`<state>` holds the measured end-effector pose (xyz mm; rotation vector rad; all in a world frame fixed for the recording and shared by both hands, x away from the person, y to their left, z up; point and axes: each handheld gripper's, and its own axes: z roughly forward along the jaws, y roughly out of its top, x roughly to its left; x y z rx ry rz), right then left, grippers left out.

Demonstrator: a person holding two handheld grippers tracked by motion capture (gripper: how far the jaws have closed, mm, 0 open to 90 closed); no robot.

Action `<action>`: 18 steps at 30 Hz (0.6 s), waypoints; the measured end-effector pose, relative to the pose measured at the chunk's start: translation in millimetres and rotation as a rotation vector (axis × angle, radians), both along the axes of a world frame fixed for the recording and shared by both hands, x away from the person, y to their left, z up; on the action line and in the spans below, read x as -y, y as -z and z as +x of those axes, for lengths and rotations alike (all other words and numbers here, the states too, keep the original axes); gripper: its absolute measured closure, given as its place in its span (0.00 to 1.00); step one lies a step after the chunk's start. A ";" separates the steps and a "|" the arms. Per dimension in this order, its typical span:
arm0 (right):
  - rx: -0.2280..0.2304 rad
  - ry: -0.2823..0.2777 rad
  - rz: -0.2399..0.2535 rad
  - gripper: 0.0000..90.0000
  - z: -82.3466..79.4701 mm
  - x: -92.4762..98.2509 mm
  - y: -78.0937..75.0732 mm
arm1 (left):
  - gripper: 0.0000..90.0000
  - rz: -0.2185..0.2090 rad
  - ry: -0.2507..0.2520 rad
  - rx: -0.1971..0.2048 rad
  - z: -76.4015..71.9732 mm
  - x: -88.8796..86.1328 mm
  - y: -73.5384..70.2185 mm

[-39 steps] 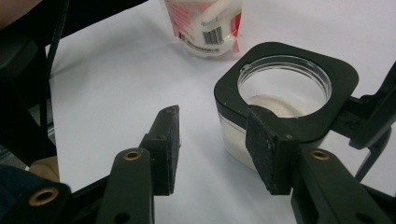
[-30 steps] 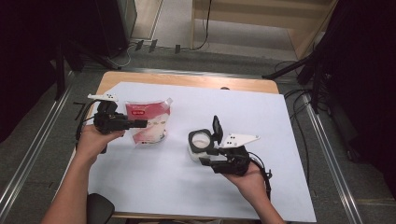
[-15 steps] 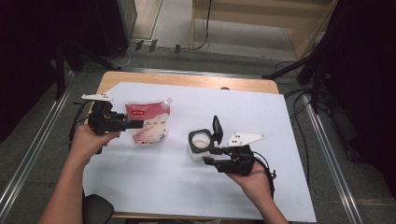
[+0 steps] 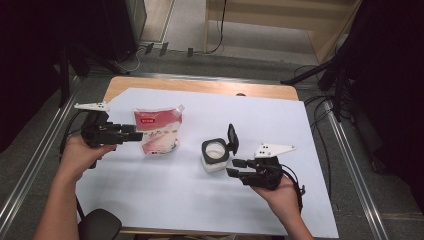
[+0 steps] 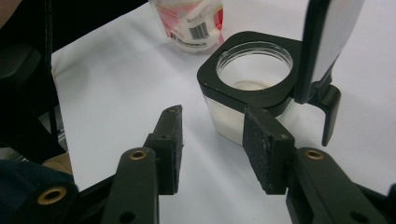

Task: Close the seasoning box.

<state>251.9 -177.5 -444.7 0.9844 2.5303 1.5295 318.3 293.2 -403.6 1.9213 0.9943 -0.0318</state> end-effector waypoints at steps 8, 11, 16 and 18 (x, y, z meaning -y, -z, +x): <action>-0.008 0.019 0.017 0.69 1.8 8.9 -5.1 | 0.48 0.043 -0.026 0.013 -1.5 -5.5 0.9; -0.005 0.017 0.016 0.73 2.3 12.2 -9.0 | 0.48 0.034 -0.031 0.005 -1.8 -8.1 1.5; -0.025 0.026 0.026 0.83 6.1 18.5 -8.6 | 0.48 0.033 -0.054 -0.003 -3.9 -19.7 3.1; -0.034 0.028 0.025 0.87 6.9 20.1 -8.6 | 0.48 0.039 -0.061 0.009 -4.5 -23.3 4.4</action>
